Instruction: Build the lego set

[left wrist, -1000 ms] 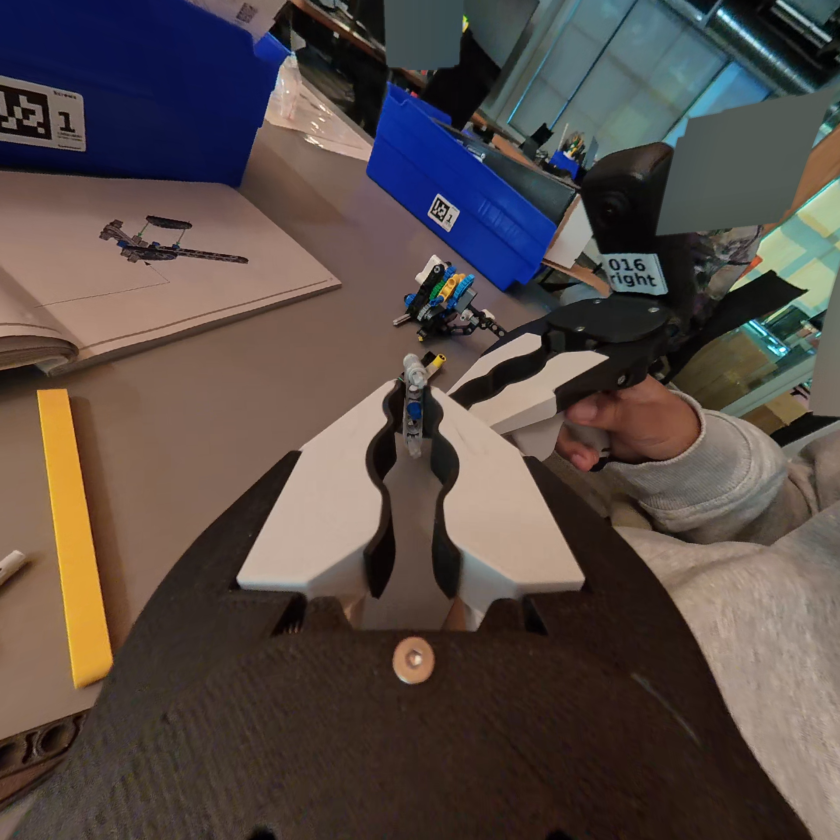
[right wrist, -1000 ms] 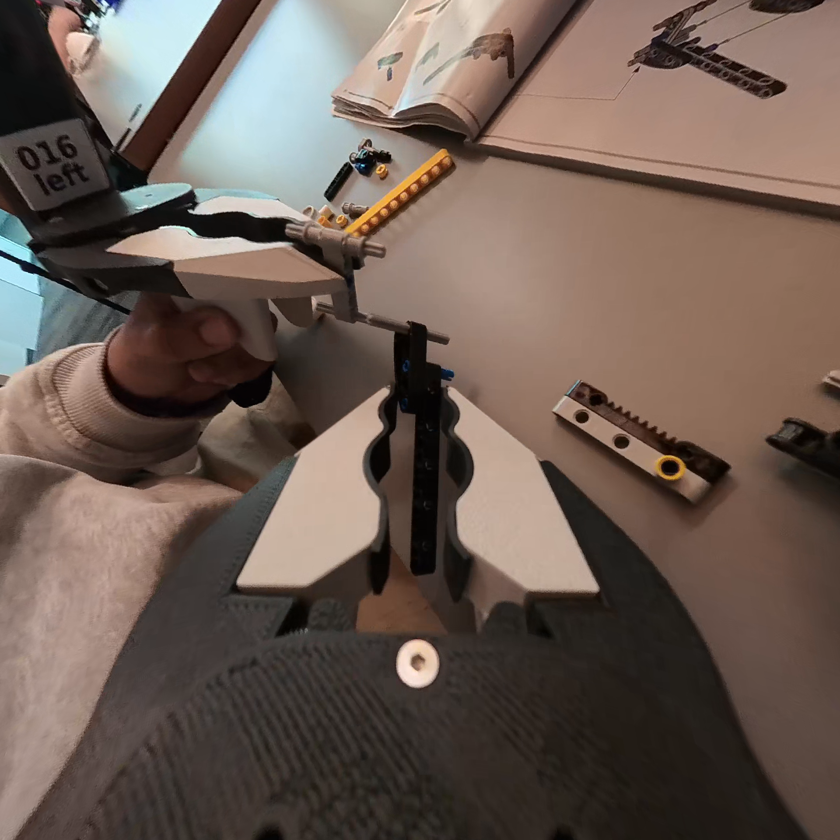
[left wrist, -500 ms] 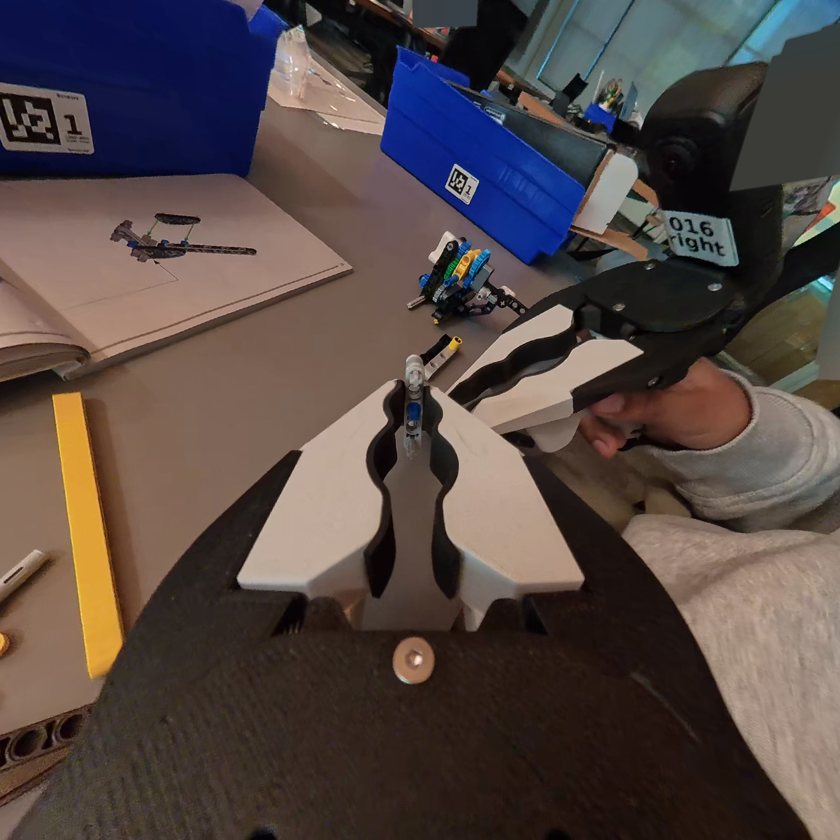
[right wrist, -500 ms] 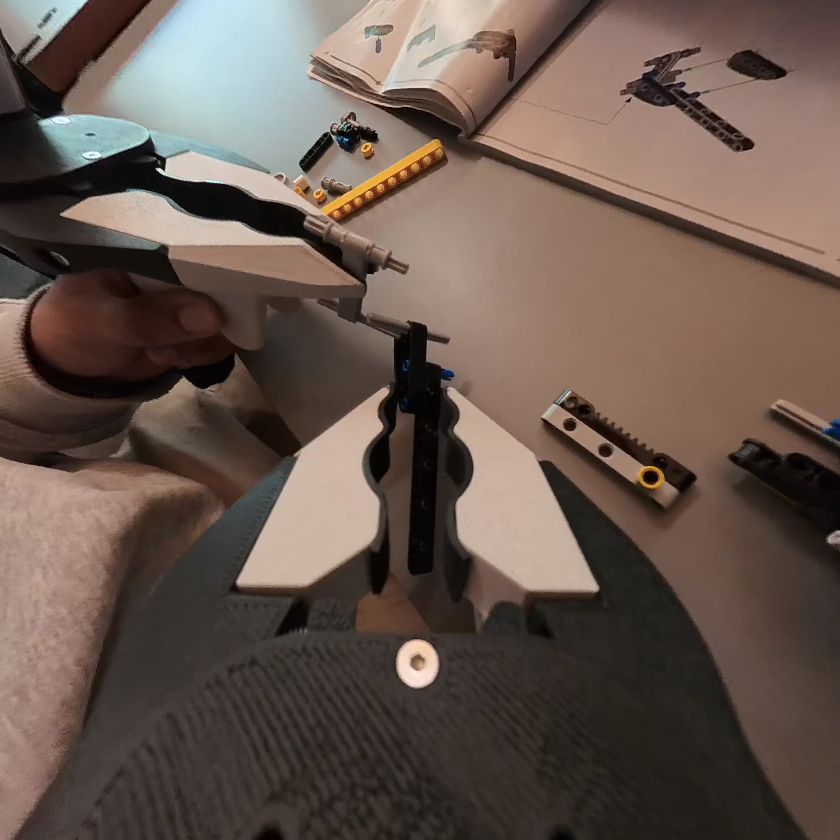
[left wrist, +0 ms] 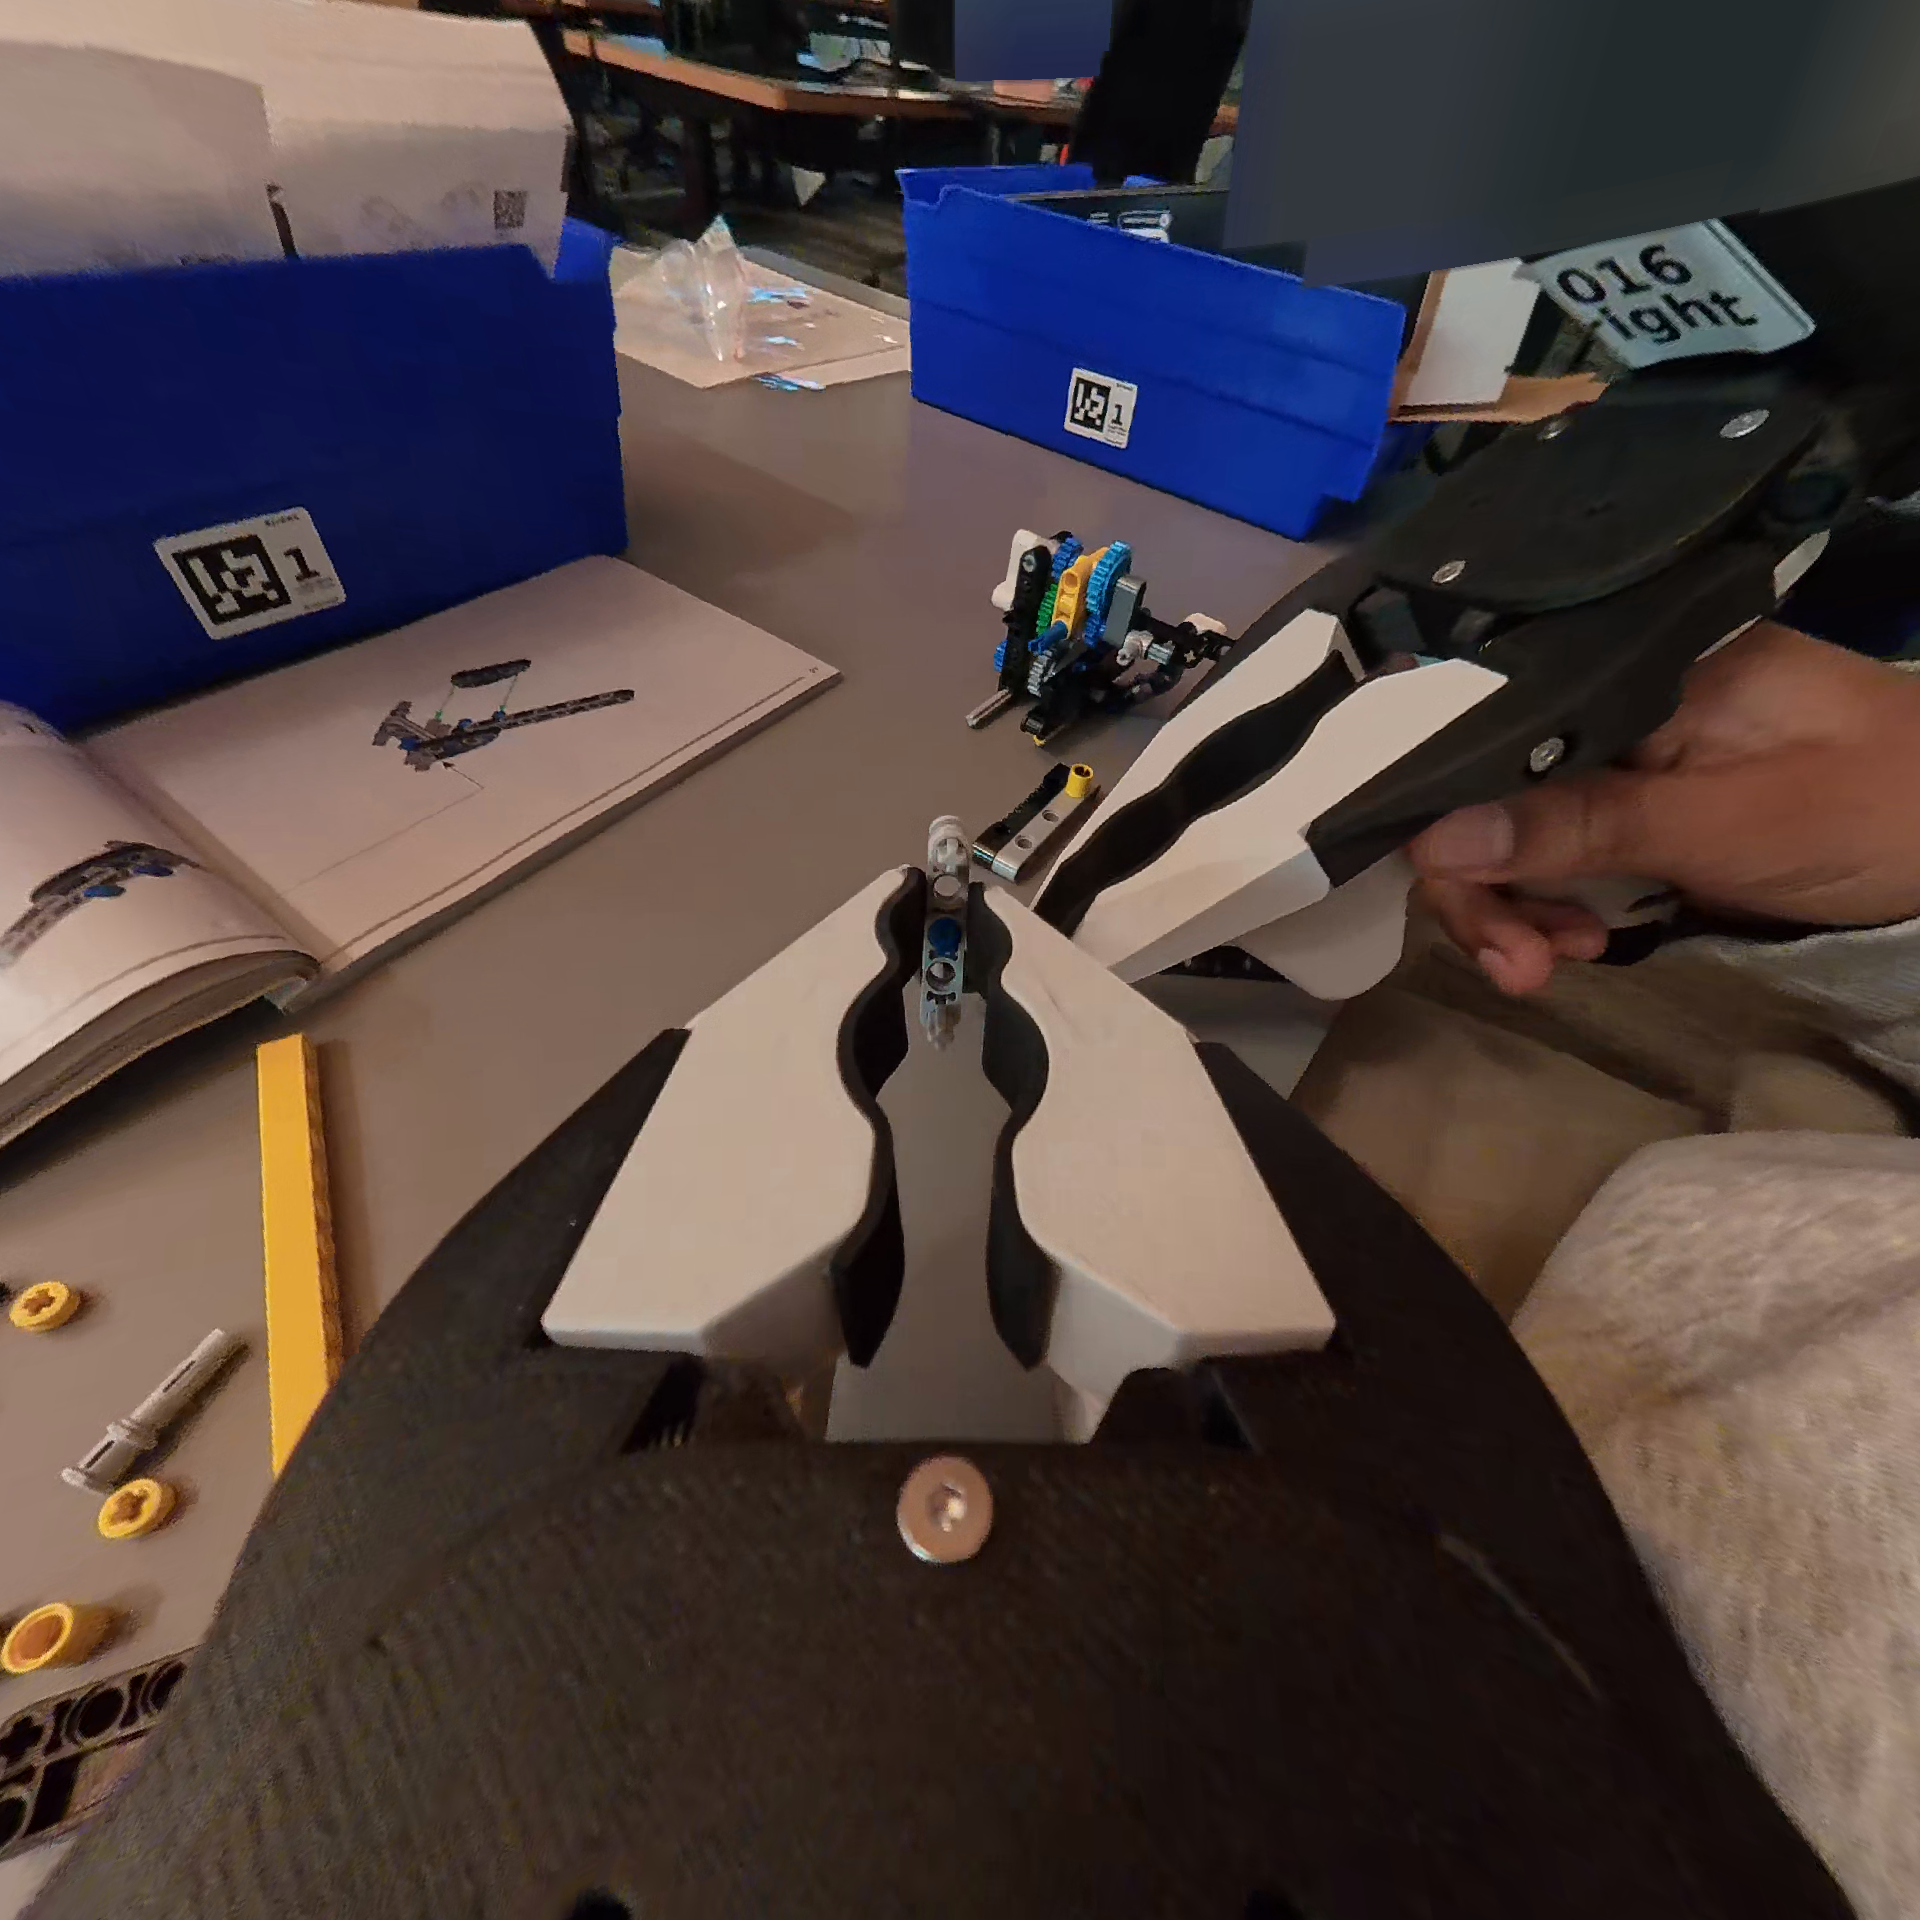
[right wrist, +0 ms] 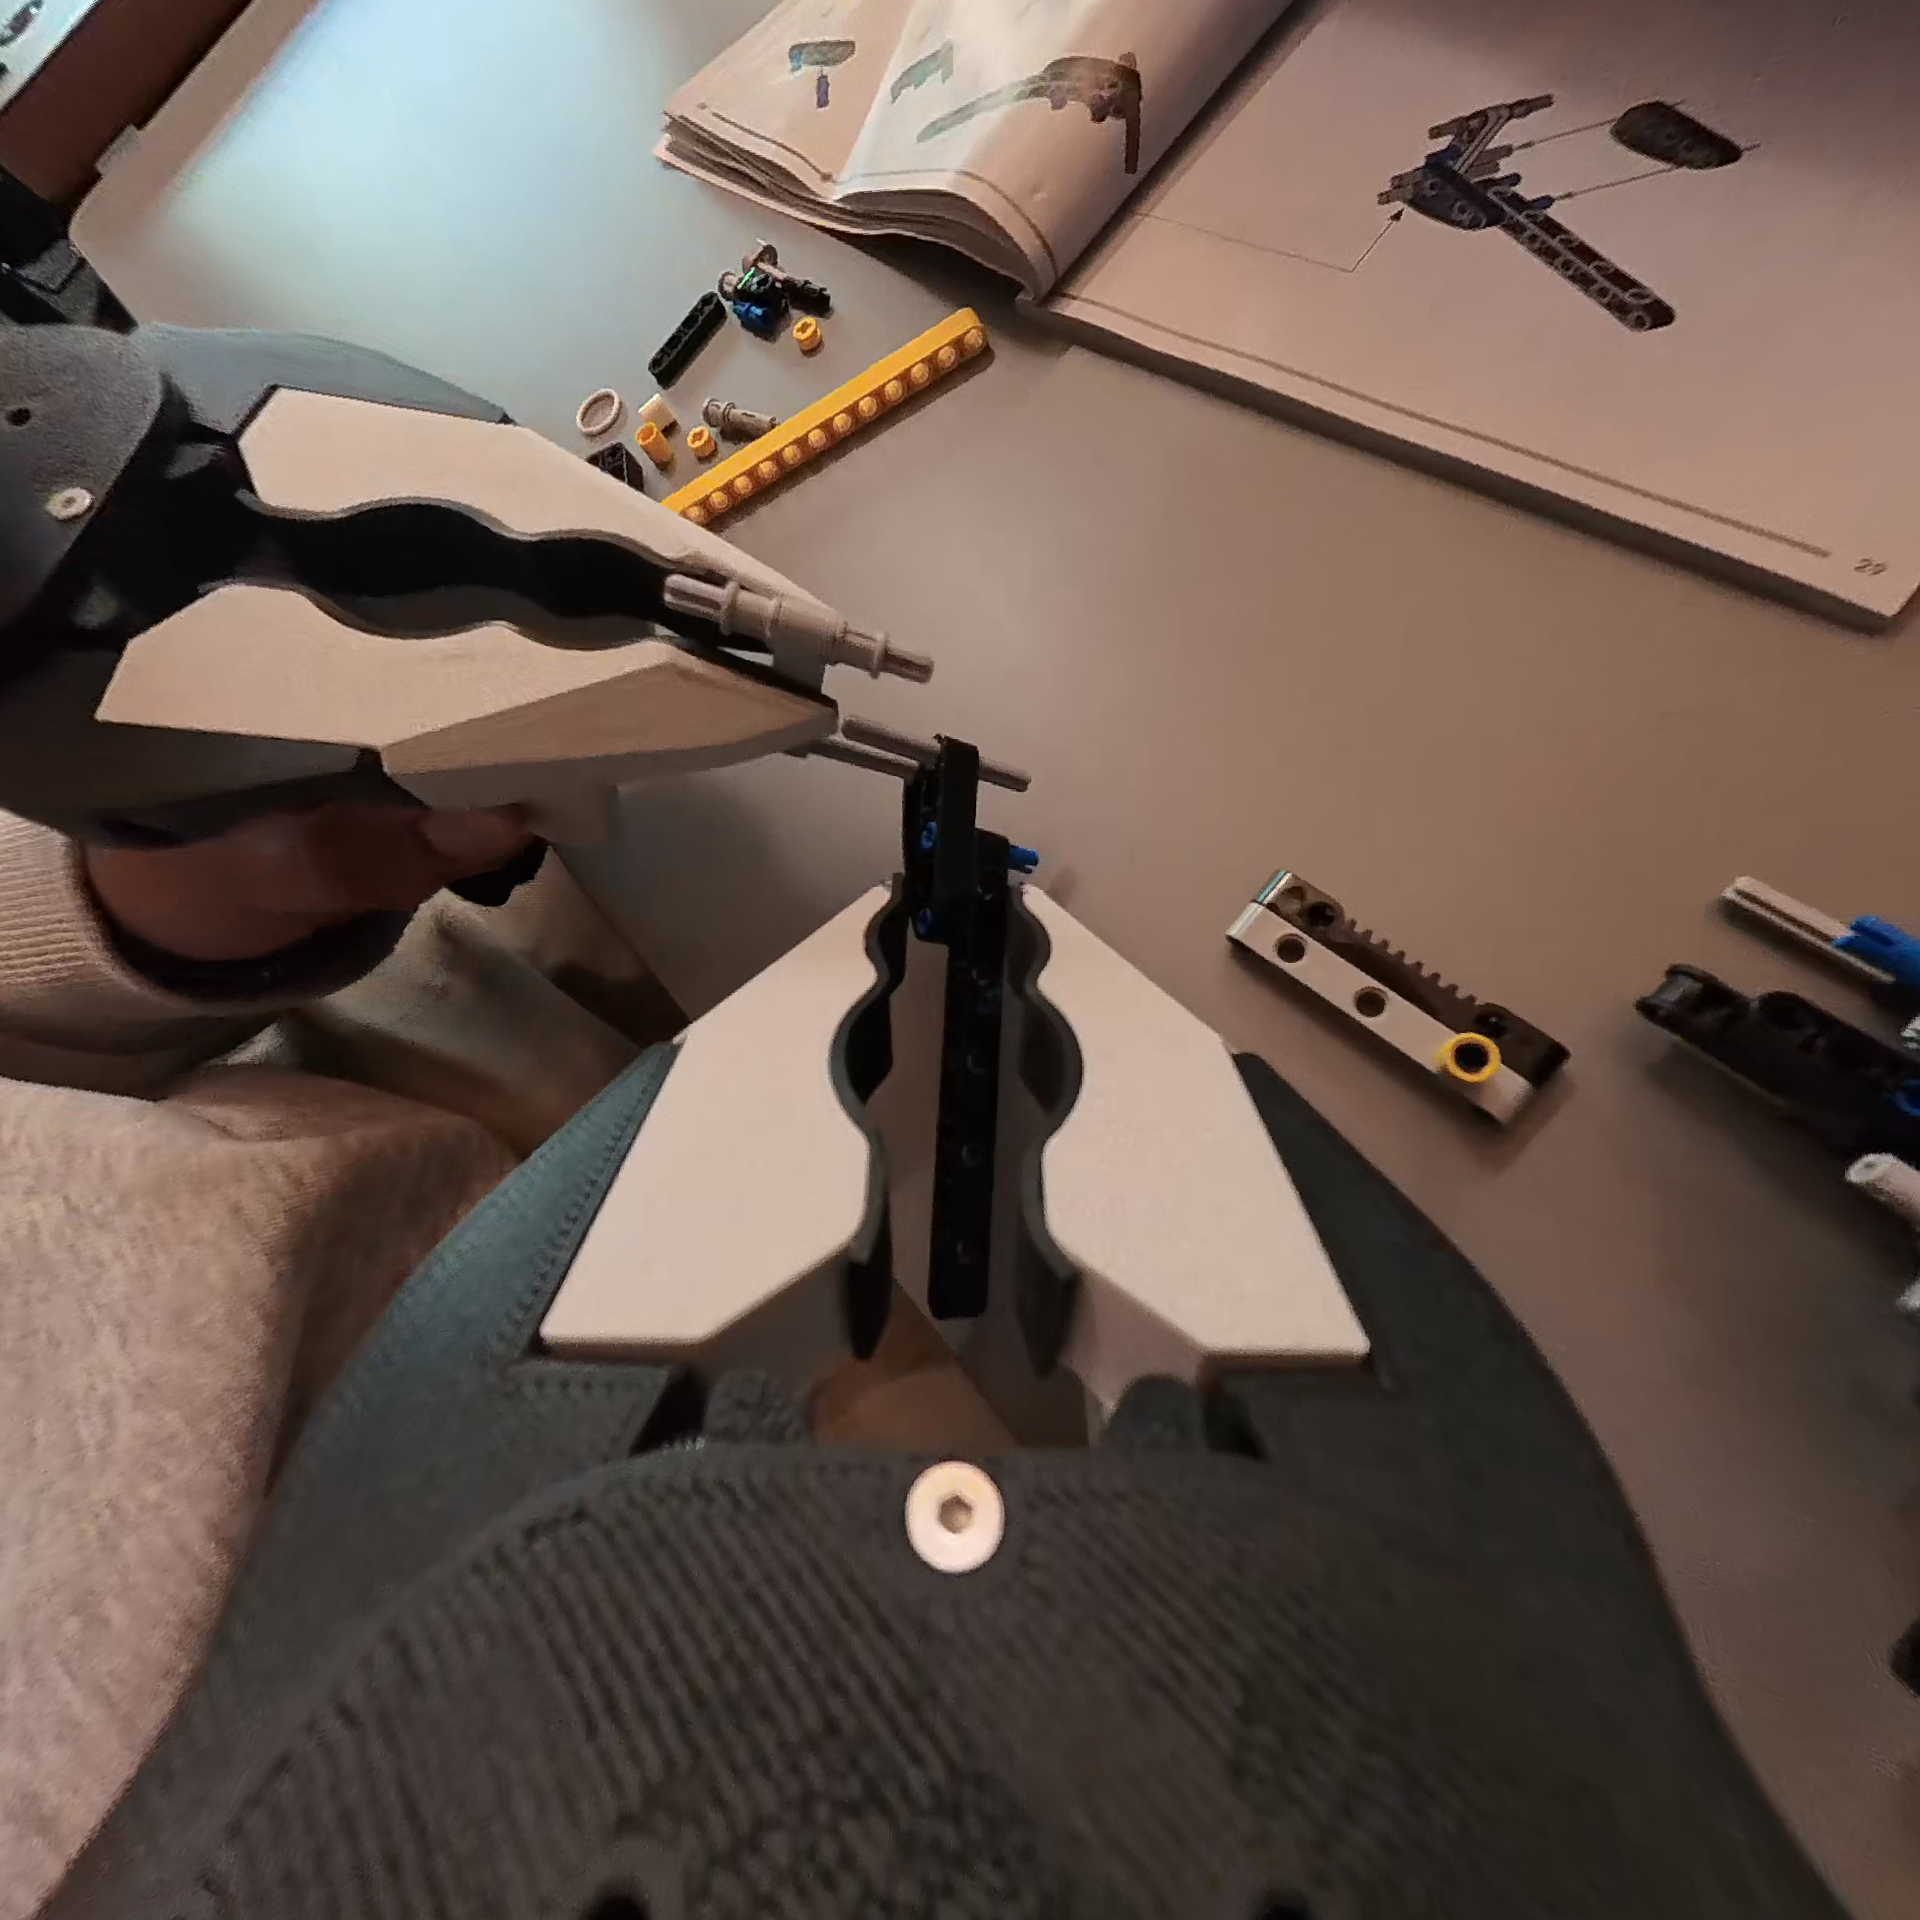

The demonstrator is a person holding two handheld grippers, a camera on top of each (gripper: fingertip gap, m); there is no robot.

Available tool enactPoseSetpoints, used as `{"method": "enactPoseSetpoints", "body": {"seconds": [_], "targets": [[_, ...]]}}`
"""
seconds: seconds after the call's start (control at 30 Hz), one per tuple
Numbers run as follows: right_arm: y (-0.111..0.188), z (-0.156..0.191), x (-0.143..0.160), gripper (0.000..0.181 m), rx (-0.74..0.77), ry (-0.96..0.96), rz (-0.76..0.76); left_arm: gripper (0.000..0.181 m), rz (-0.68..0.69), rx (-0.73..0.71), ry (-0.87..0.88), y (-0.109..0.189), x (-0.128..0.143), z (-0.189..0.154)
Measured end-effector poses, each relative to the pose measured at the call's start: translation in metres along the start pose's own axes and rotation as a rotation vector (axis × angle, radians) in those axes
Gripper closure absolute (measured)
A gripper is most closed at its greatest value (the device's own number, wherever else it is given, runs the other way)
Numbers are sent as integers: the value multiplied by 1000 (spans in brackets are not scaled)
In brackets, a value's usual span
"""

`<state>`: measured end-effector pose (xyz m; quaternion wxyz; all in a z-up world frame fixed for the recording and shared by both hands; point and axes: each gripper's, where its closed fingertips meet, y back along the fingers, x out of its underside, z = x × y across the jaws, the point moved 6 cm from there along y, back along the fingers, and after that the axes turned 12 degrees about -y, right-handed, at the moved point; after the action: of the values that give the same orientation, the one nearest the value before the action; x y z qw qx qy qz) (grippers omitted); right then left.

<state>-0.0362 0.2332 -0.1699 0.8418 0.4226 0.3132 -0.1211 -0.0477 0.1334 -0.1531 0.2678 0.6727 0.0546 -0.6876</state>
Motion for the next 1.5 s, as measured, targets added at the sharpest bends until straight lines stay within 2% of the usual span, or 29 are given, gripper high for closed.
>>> {"method": "enactPoseSetpoints", "body": {"seconds": [0.23, 0.43, 0.8, 1.07, 1.5], "targets": [[-1, 5, 1, 164, 60, 79, -10, 178, 30, -69, -110, -3, 1, -7], [0, 7, 0, 164, 36, 76, -33, 178, 51, -111, -154, -6, 2, -10], [-3, 9, 1, 164, -108, -44, -34, 177, 50, -113, -126, -5, 2, -7], [-3, 8, 1, 164, -311, -226, -17, 177, 31, -99, -106, -3, 0, -5], [-1, 4, -1, 164, -425, -342, -22, 177, -51, -83, -82, 2, -7, -4]]}}
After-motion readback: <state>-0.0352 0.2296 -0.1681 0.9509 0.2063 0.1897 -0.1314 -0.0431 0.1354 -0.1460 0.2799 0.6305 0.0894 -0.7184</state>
